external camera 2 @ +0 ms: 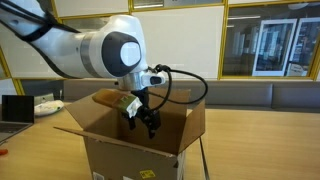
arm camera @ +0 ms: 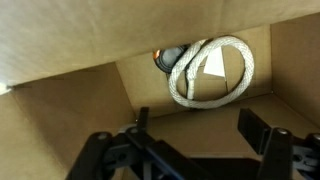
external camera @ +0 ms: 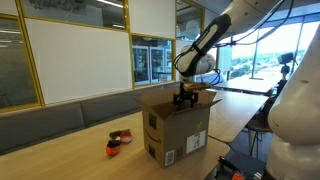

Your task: Put the objects on the left inside the box

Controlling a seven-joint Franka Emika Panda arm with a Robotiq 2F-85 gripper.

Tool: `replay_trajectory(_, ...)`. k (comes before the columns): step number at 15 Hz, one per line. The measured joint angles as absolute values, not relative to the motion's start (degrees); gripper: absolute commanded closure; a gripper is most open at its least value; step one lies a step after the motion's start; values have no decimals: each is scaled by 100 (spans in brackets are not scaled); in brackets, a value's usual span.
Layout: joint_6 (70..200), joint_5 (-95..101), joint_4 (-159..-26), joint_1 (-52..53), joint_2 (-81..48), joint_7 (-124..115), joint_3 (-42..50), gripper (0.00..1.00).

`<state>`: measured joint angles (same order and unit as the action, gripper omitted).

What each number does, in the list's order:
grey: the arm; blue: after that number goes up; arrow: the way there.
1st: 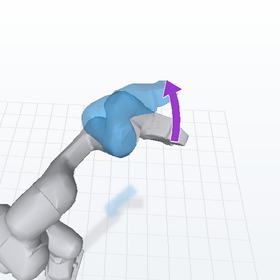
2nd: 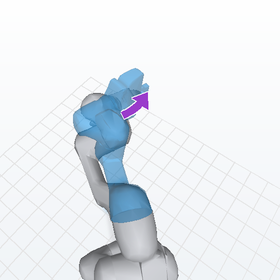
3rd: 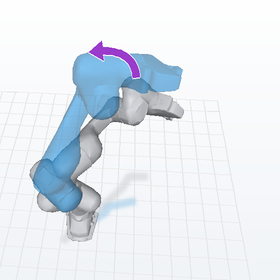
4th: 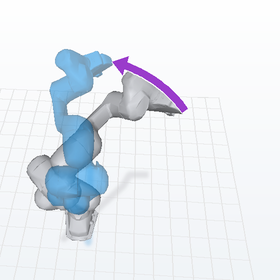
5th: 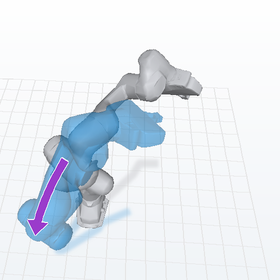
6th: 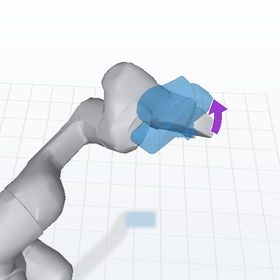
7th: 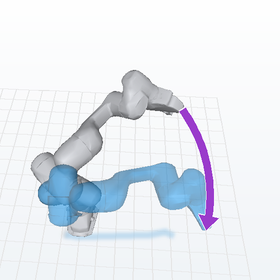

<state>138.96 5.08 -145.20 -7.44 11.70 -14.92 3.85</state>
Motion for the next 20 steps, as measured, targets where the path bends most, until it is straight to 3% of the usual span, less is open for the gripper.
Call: replay_trajectory(20,13875,571,-14478,615,2462,-1958,-1535,0)
